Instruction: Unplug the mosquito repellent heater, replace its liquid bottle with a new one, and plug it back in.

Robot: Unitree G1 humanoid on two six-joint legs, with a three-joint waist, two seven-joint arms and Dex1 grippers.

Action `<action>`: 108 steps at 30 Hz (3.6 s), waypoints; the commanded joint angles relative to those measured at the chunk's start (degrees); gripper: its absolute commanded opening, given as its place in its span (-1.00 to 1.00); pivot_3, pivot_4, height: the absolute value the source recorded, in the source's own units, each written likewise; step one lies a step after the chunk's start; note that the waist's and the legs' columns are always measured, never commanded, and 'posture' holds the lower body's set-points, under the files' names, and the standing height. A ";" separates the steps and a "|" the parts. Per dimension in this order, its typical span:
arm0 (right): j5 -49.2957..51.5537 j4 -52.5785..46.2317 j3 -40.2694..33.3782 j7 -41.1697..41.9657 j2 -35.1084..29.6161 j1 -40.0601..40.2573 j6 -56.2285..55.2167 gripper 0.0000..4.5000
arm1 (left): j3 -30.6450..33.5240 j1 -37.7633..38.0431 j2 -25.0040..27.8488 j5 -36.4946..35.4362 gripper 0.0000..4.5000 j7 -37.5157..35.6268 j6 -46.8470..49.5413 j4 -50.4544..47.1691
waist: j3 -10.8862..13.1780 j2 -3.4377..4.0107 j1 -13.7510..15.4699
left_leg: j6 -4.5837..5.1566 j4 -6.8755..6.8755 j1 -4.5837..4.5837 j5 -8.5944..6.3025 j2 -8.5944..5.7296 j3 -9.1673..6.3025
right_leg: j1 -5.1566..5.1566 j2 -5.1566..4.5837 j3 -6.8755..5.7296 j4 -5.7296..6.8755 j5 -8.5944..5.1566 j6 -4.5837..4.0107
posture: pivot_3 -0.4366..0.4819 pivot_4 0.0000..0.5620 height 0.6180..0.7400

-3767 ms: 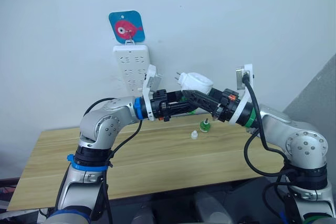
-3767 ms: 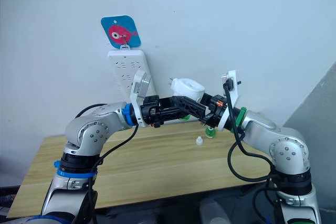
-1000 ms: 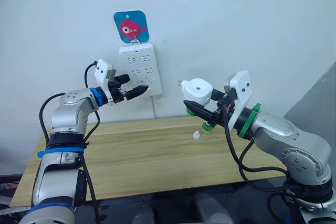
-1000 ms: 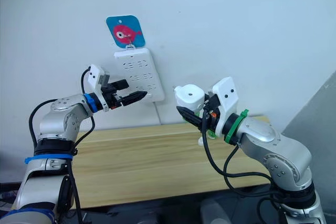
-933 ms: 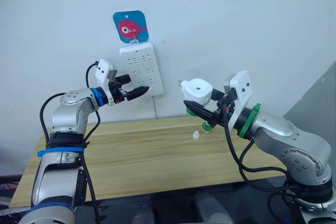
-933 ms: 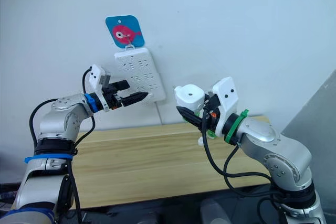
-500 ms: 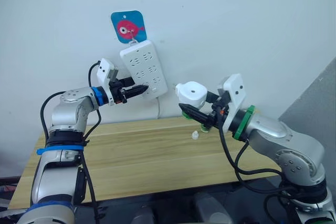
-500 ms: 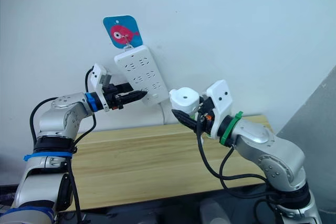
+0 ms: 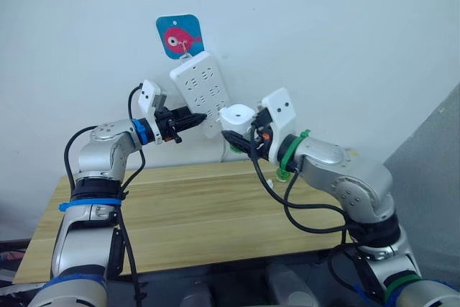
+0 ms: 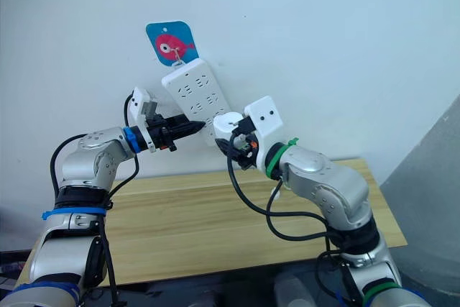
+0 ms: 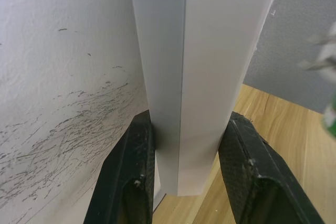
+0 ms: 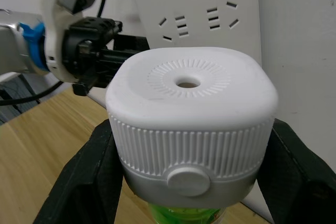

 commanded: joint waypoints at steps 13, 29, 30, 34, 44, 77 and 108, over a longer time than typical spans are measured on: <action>-10.84 10.60 -1.52 1.37 6.69 -5.90 -5.00 0.33 | 0.92 1.68 0.20 -0.57 -0.41 3.11 0.86 -6.08 | 0.00 0.00 -0.18 | 0.00 -0.04 0.00 0.00 -0.01 -0.02 | -0.02 -0.01 -0.03 0.01 0.06 -0.10 | -0.51 -0.78 1.00; -14.70 11.59 -0.40 6.06 7.98 -6.42 -5.06 0.33 | 0.77 1.87 0.24 -0.64 -0.41 3.08 1.02 -6.45 | 0.00 0.00 -0.37 | 0.00 -0.04 0.02 0.00 0.00 -0.02 | -0.02 -0.01 -0.04 0.03 0.07 -0.12 | -0.51 -0.78 1.00; -14.91 11.44 -0.17 6.56 7.85 -6.39 -4.95 0.33 | 0.71 1.86 0.26 -0.61 -0.41 3.03 1.03 -6.45 | 0.00 0.00 -0.37 | 0.00 -0.04 0.02 0.00 -0.01 -0.02 | -0.02 -0.01 -0.04 0.03 0.07 -0.12 | -0.51 -0.78 1.00; -15.54 11.18 0.13 7.57 7.75 -6.24 -4.80 0.33 | 0.64 1.85 0.32 -0.56 -0.41 2.94 1.05 -6.51 | 0.00 0.00 -0.37 | 0.00 -0.04 0.02 0.00 -0.01 -0.03 | -0.02 -0.01 -0.04 0.03 0.07 -0.12 | -0.52 -0.78 1.00; -18.29 12.63 -0.11 7.96 8.92 -6.19 -6.99 0.33 | 0.44 2.43 0.50 -0.73 -0.41 2.69 1.72 -7.53 | 0.00 0.00 -0.42 | 0.00 -0.04 0.02 0.00 0.00 -0.03 | -0.02 -0.01 -0.04 0.03 0.07 -0.12 | -0.51 -0.77 1.00; -23.34 26.76 -0.09 13.69 15.05 -11.17 -15.64 0.33 | 0.67 3.97 -0.06 -1.49 -0.41 2.19 3.85 -10.24 | -0.02 -0.01 -1.89 | -0.03 -0.07 0.14 0.02 0.02 -0.05 | 0.02 0.01 -0.06 0.14 0.08 -0.13 | -0.48 -0.79 1.00; -14.02 -6.15 0.60 28.38 -9.16 3.09 -0.82 1.00 | 1.41 1.54 3.63 2.27 0.24 1.49 -6.57 -1.66 | -0.05 -0.04 -0.82 | -0.04 -0.21 0.11 0.02 0.04 -0.08 | -0.03 0.06 -0.07 0.00 -0.15 0.22 | -0.50 -0.77 1.00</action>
